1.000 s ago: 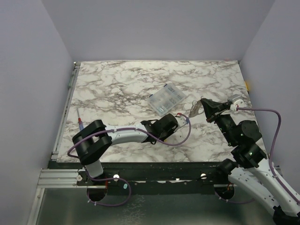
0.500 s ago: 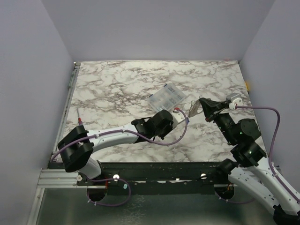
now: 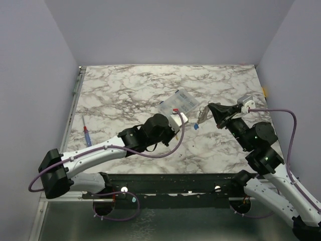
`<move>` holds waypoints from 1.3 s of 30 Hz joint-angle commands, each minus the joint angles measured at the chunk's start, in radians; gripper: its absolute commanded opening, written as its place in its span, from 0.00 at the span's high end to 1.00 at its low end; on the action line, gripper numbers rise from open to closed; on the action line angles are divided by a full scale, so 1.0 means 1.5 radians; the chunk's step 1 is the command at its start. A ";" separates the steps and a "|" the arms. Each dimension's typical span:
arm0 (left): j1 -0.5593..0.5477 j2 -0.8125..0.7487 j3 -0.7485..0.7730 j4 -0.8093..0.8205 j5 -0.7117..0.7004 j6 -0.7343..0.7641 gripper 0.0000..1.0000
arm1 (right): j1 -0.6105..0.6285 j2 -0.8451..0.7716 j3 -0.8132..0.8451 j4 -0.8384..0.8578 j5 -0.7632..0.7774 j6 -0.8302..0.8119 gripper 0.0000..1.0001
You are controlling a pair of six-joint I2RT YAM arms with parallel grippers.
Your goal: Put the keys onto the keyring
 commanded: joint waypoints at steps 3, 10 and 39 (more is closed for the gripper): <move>0.015 -0.096 -0.031 -0.021 0.061 0.031 1.00 | 0.005 0.034 0.036 0.019 -0.158 0.032 0.99; 0.017 -0.225 -0.086 -0.010 0.009 0.094 1.00 | 0.005 0.071 0.043 0.021 -0.223 0.043 1.00; 0.032 -0.369 -0.183 0.072 0.161 0.104 1.00 | 0.005 0.267 0.134 -0.092 -0.713 -0.065 0.99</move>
